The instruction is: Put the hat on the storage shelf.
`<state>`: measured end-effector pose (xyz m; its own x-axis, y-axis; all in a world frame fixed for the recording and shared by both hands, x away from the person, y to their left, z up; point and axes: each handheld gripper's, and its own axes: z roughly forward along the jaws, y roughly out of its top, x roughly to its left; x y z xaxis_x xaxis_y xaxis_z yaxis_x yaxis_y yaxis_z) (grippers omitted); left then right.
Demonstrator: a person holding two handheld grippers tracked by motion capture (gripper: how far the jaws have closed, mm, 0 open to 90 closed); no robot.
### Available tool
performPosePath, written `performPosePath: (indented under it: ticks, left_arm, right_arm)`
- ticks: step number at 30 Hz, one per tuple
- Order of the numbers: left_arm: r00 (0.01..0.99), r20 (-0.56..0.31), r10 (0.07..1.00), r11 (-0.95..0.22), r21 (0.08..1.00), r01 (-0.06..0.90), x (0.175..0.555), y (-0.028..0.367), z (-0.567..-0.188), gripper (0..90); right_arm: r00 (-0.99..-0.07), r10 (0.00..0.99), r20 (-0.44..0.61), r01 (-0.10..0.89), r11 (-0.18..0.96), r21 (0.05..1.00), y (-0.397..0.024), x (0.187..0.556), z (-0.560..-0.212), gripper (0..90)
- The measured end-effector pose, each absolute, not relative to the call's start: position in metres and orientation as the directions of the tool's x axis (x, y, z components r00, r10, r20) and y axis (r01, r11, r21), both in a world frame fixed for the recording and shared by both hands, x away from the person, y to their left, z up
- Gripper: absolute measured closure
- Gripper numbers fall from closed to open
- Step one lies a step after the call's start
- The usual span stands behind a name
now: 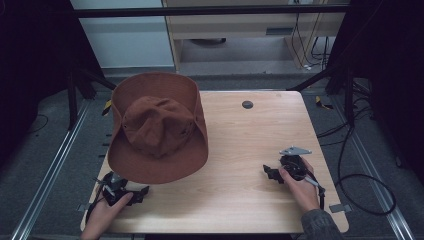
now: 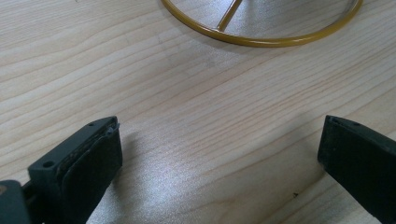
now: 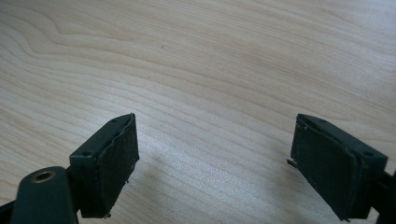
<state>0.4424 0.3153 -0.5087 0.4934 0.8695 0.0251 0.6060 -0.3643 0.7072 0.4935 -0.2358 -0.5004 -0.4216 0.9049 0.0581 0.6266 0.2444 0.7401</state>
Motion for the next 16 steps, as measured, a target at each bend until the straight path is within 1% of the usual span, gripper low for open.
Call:
performPosePath:
  ticks: [4,7,10,16]
  left_arm:
    - [0.494,0.025,0.869,-0.365,0.707,0.606,0.4424,0.3153,-0.5086,0.0]
    - [0.493,0.025,0.87,-0.364,0.707,0.606,0.4424,0.3153,-0.5087,0.0]
    - [0.494,0.025,0.869,-0.365,0.707,0.606,0.4424,0.3153,-0.5087,0.0]
    - [0.495,0.026,0.868,-0.367,0.705,0.606,0.4431,0.3151,-0.5085,0.0]
  right_arm:
    - [-0.416,0.908,0.053,0.639,0.251,0.727,-0.2341,0.4945,-0.5065,14.1]
    - [-0.41,0.912,0.019,0.61,0.259,0.749,-0.2324,0.4932,-0.5106,13.8]
    - [-0.414,0.91,-0.007,0.605,0.281,0.745,-0.2289,0.4921,-0.5113,12.9]
    - [-0.412,0.911,-0.004,0.607,0.278,0.744,-0.2254,0.4875,-0.5113,12.9]
